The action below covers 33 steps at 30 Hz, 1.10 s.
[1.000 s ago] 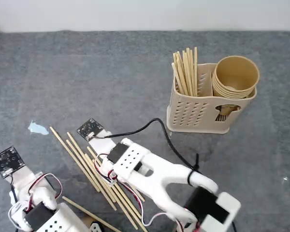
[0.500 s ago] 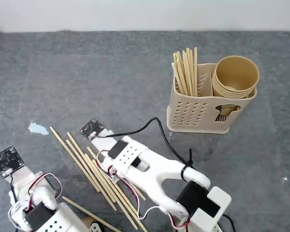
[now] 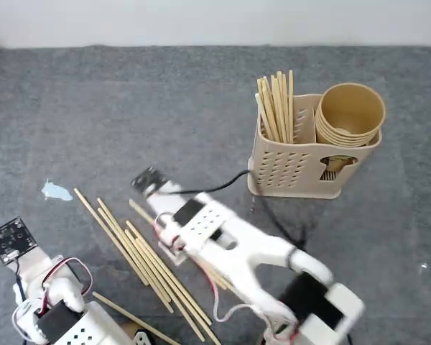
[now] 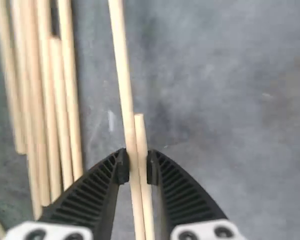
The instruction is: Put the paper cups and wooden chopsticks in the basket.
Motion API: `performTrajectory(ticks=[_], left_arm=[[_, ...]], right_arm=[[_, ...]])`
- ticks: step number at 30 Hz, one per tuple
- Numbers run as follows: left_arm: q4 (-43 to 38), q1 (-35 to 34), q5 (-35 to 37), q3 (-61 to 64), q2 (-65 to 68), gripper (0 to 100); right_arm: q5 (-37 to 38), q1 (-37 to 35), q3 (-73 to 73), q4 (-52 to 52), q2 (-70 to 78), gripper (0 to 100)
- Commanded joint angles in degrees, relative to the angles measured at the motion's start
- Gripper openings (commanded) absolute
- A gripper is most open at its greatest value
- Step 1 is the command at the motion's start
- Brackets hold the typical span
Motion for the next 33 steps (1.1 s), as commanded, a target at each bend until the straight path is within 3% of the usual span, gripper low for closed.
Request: performTrajectory(ticks=[1, 10, 15, 24, 33], left_arm=[[-1.41, -0.09, -0.44, -0.22, -1.05, 1], [-1.41, -0.09, -0.44, -0.22, -1.05, 1], [-1.41, -0.09, -0.44, -0.22, -1.05, 1], [-1.41, -0.09, -0.44, -0.13, -1.05, 1], [-1.41, -0.09, -0.44, -0.13, -1.05, 1]], right_arm=[[0.7, 2.15, -0.35, 3.21, -12.35, 0.8], [4.66, 2.68, -0.88, 4.09, -34.24, 0.8], [6.77, 7.25, -7.03, 4.53, -43.56, 0.8], [6.59, 13.93, -24.79, 3.38, -47.34, 0.8], [6.77, 27.3, -26.64, -17.27, -47.52, 0.8]])
